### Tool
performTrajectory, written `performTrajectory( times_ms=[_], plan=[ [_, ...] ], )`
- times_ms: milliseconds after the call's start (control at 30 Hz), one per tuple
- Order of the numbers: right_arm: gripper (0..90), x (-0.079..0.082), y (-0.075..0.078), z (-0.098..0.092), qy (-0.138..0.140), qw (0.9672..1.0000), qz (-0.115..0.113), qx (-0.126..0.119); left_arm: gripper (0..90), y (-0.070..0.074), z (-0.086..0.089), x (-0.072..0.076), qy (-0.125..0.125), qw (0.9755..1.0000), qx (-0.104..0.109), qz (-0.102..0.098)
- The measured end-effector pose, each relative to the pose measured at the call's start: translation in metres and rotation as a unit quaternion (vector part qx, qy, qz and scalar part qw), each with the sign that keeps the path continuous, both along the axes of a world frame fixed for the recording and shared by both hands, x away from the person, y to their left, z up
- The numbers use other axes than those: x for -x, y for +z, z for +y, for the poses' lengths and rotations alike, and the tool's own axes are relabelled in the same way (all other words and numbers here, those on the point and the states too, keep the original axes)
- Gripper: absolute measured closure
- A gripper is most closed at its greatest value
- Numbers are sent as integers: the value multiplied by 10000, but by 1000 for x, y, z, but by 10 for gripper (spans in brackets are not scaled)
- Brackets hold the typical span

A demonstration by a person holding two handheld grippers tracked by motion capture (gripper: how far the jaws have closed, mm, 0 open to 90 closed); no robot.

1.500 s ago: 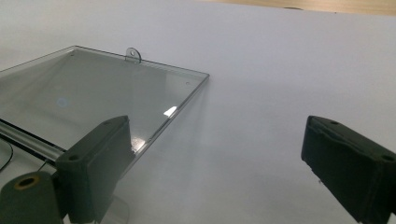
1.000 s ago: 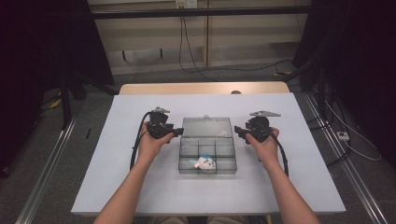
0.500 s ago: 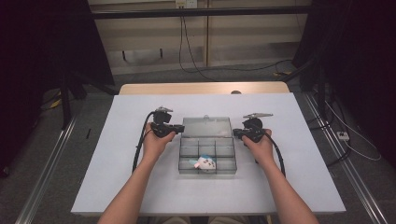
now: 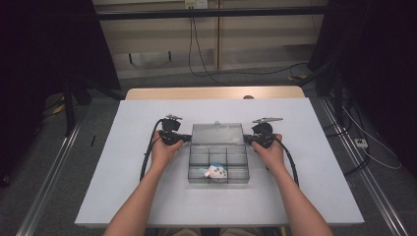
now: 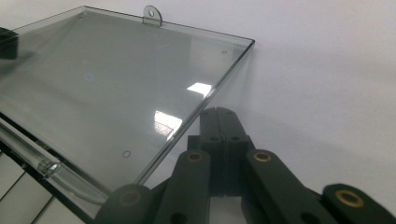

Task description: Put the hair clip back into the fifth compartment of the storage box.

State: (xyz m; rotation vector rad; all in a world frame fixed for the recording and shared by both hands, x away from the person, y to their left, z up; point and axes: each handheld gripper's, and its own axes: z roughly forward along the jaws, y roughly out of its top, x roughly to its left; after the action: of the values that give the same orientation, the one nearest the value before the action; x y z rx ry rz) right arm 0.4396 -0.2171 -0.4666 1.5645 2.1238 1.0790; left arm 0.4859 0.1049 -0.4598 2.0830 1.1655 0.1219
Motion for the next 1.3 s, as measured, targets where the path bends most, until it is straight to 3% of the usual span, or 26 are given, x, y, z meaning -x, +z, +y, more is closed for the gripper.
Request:
performTrajectory(
  times_ms=[233,500,600,800,933,1300],
  plan=[
    [900,-4,-1,1,19,9998,-1,-208,900,-5,-1,-7,54,9989,442,107],
    [900,-4,5,0,80,9988,-251,-423,900,6,1,-8,65,9971,753,-37],
    [900,-3,12,-2,77,9978,-407,-516,900,14,4,-7,116,9951,975,-143],
    [900,2,29,-3,117,9959,-678,-592,900,35,7,-2,55,9935,1079,-346],
    [897,7,37,-4,141,9951,-796,-561,900,44,5,2,5,9947,926,-448],
    [899,12,43,-3,216,9951,-838,-484,900,51,6,9,-62,9958,755,-506]
  ],
)
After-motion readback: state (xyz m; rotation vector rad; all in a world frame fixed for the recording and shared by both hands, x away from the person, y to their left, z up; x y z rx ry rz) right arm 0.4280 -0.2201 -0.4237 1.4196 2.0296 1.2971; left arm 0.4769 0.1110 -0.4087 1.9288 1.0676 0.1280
